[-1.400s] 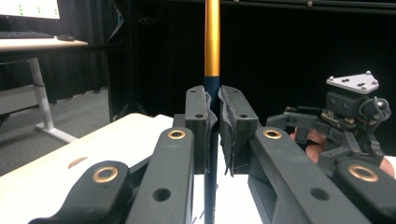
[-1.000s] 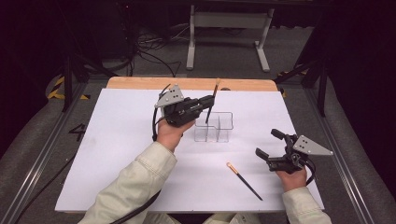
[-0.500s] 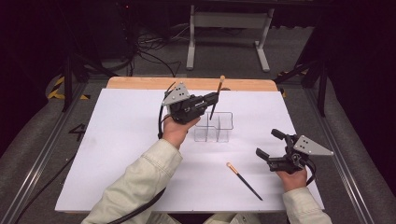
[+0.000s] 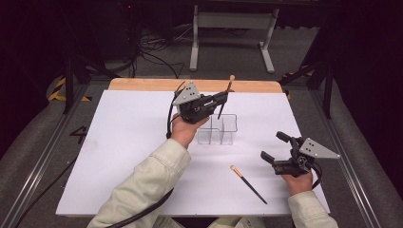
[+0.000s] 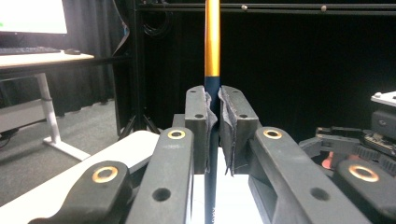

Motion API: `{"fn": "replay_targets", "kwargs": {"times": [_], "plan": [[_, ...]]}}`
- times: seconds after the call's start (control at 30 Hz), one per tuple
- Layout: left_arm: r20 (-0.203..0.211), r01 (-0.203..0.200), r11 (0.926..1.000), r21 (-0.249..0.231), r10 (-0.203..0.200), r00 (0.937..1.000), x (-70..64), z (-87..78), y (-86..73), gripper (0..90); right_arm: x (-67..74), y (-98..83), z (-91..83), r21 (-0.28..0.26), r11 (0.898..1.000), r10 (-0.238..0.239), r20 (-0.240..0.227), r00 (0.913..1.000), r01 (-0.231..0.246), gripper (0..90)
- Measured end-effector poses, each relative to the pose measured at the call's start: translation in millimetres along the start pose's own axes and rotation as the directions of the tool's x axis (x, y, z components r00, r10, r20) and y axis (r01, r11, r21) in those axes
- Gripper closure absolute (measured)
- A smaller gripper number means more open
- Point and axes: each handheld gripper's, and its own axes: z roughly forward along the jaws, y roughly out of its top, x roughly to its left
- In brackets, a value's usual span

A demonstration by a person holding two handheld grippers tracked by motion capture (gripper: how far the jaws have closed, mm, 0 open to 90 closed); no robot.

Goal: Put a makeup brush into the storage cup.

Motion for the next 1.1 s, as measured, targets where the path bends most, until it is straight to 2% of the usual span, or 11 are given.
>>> {"fn": "replay_targets", "kwargs": {"times": [0.27,0.77,1.1], "plan": [[-0.011,0.008,0.9999,0.012,-0.008,0.9999,4.7,4.5,-7.4,82.3,0.1,0.0,-0.1,0.0,1.0,-0.002,-0.003,1.0,0.002,1.3],[-0.023,0.056,0.9974,0.045,-0.055,0.9982,13.9,9.9,-36.8,82.2,0.0,-0.2,-0.1,-0.002,1.0,0.002,-0.005,1.0,-0.002,1.3],[-0.017,0.071,0.9957,0.06,-0.07,0.9974,13.8,11.9,-47.1,82.1,0.1,-0.4,0.2,-0.002,1.0,0.003,-0.007,1.0,-0.003,1.3]]}}
